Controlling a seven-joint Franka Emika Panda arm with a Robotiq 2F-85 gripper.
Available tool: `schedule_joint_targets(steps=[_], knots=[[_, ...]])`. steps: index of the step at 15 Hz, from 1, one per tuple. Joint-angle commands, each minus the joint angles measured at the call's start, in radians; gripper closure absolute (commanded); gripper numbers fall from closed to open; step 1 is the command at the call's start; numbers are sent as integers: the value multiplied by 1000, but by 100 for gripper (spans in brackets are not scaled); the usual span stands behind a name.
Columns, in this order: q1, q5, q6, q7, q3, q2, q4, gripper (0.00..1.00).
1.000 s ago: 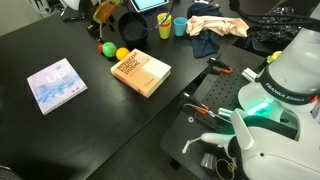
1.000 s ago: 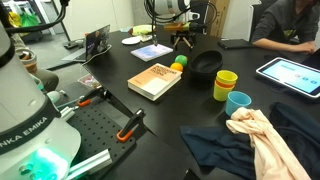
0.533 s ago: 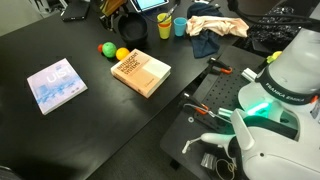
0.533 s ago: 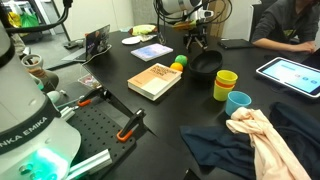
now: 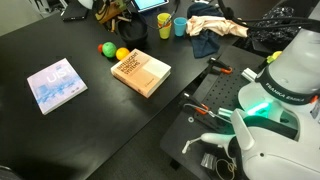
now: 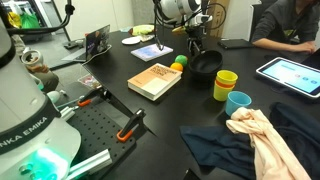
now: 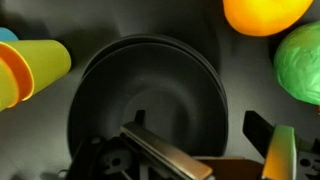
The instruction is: Take the orange and green objects out the black bowl and unstack the black bowls
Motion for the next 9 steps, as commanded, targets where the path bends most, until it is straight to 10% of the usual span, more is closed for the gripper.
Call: schedule_joint_targets(steps=[1, 9], knots=[[4, 6, -44, 85, -11, 31, 91, 0], [-3, -20, -55, 172, -30, 92, 183, 0]])
